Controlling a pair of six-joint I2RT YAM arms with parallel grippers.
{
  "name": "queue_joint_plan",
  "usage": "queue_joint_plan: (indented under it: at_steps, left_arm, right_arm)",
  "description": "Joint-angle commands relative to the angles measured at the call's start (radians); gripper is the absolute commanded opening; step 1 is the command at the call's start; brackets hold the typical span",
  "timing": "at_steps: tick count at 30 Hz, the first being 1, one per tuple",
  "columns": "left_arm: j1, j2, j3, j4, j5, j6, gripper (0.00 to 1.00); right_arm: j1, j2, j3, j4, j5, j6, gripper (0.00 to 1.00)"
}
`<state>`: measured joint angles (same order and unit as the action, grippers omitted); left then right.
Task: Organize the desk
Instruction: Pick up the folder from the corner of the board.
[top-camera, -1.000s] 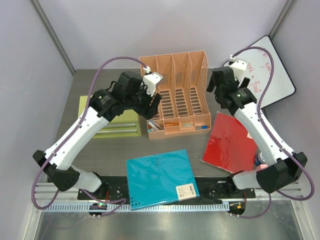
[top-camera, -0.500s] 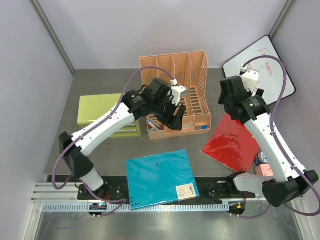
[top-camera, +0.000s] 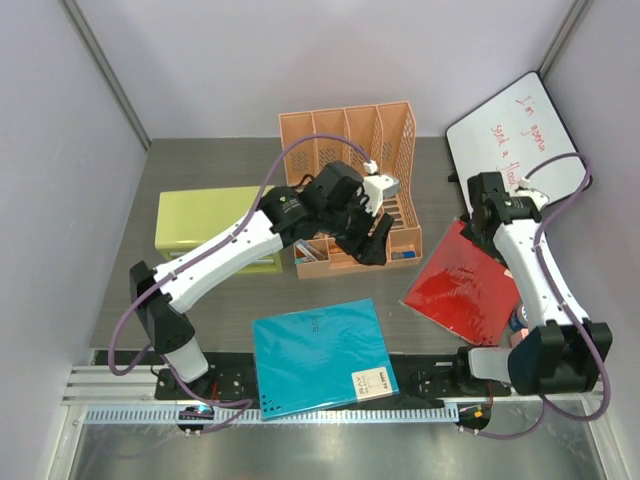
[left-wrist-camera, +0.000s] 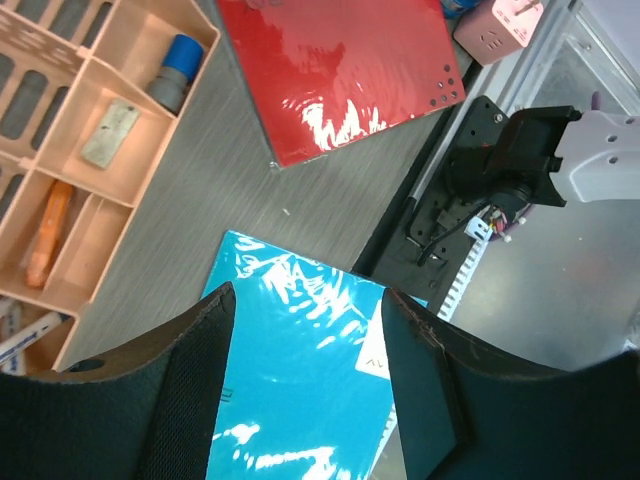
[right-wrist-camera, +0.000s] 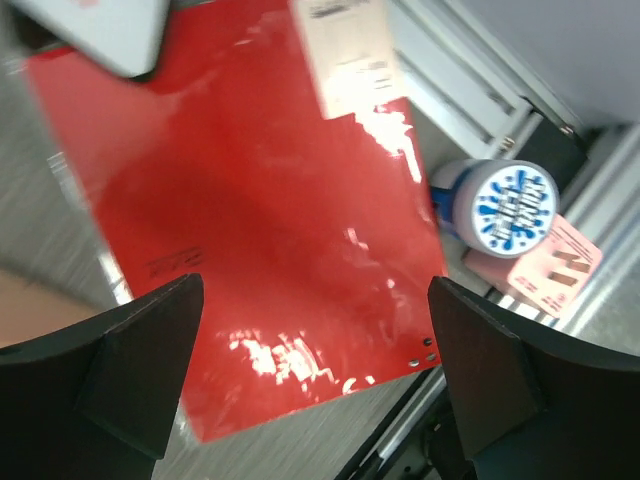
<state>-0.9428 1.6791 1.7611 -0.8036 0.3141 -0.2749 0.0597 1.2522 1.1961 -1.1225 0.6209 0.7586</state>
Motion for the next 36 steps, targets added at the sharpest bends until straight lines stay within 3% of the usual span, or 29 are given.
queue_joint_plan:
  at_steps: [1, 7, 13, 25, 31, 36]
  left_arm:
    - [-0.008, 0.024, -0.021, 0.060, -0.013, -0.006, 0.61]
    - [-0.004, -0.013, -0.098, 0.103, -0.036, 0.043, 0.61]
    - [-0.002, 0.016, -0.111, 0.122, 0.002, 0.017, 0.61]
    - [-0.008, 0.116, -0.127, 0.103, 0.046, 0.005, 0.61]
    - [-0.011, 0.172, -0.072, 0.050, 0.066, 0.029, 0.61]
    - [-0.011, 0.197, -0.071, 0.078, 0.088, 0.028, 0.60]
  right_arm:
    - [-0.145, 0.039, -0.039, -0.007, 0.109, 0.096, 1.00]
    - [-0.276, 0.088, -0.035, 0.085, 0.114, 0.074, 1.00]
    - [-0.311, 0.209, -0.004, 0.098, 0.174, 0.051, 1.00]
    - [-0.385, 0.286, 0.000, 0.139, 0.264, 0.125, 1.00]
    - [-0.423, 0.348, 0.007, 0.184, 0.232, 0.088, 1.00]
    - [-0.426, 0.406, -0.015, 0.207, 0.324, 0.111, 1.00]
